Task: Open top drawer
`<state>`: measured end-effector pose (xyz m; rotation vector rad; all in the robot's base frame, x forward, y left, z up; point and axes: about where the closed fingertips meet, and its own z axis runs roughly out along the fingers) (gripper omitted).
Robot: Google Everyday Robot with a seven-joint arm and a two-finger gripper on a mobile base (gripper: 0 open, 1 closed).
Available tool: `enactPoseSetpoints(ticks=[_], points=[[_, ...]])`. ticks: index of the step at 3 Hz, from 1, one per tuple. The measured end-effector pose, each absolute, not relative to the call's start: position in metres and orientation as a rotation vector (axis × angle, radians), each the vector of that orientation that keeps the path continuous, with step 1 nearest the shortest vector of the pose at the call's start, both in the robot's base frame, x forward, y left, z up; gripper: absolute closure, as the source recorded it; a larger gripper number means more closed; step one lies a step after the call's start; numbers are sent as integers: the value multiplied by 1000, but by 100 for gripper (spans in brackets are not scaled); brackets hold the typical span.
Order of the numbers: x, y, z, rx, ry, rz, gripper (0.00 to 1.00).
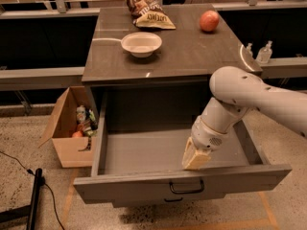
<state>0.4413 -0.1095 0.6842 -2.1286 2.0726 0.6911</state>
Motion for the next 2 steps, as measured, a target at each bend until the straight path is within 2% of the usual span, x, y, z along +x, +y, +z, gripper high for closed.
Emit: enactPoseSetpoints(ticks=[1, 2], points=[[437, -110, 694, -2117, 2082, 713, 100], [452, -131, 706, -2062, 2141, 567, 100]])
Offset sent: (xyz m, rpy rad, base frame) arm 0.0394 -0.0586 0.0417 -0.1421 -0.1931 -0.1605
